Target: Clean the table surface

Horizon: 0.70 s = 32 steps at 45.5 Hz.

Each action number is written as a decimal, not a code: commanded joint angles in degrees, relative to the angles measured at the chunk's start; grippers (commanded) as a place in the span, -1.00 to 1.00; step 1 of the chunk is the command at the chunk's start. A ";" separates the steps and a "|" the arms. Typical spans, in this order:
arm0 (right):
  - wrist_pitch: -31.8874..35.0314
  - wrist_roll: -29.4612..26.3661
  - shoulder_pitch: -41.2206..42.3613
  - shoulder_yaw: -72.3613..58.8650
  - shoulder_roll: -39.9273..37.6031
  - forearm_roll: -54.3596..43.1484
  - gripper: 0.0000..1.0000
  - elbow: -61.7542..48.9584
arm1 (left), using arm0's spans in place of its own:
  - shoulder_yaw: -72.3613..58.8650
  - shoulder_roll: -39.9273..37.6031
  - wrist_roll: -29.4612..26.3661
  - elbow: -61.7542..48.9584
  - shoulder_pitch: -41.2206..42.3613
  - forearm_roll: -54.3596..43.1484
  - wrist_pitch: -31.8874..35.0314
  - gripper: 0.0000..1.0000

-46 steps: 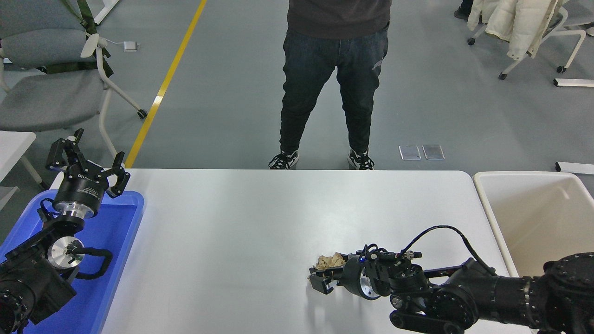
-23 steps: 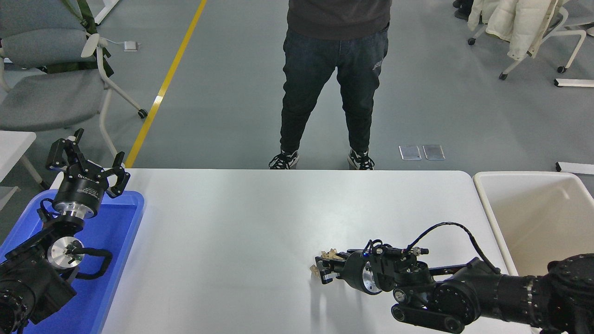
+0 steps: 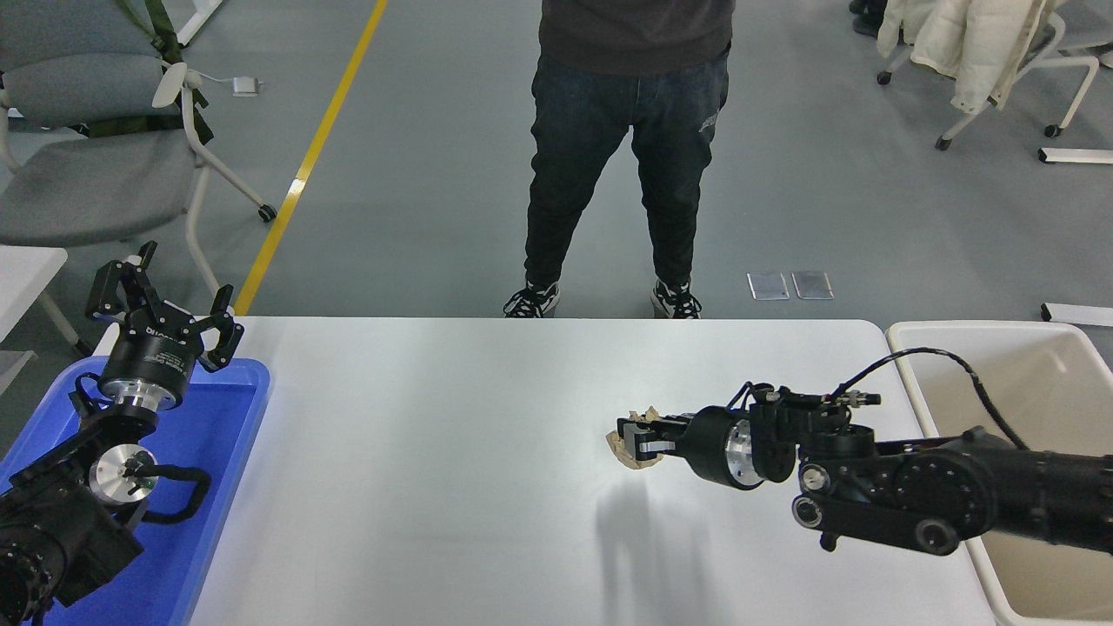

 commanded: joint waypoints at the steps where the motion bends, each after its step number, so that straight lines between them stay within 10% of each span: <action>1: 5.21 0.05 8.52 1.90 -12.25 4.70 -1.00 9.75 | 0.05 0.00 0.00 -0.07 0.00 0.00 0.00 1.00; 32: 14.00 0.05 13.45 8.84 -32.20 8.13 -1.00 8.18 | 0.05 0.00 0.00 0.02 0.00 0.00 0.00 1.00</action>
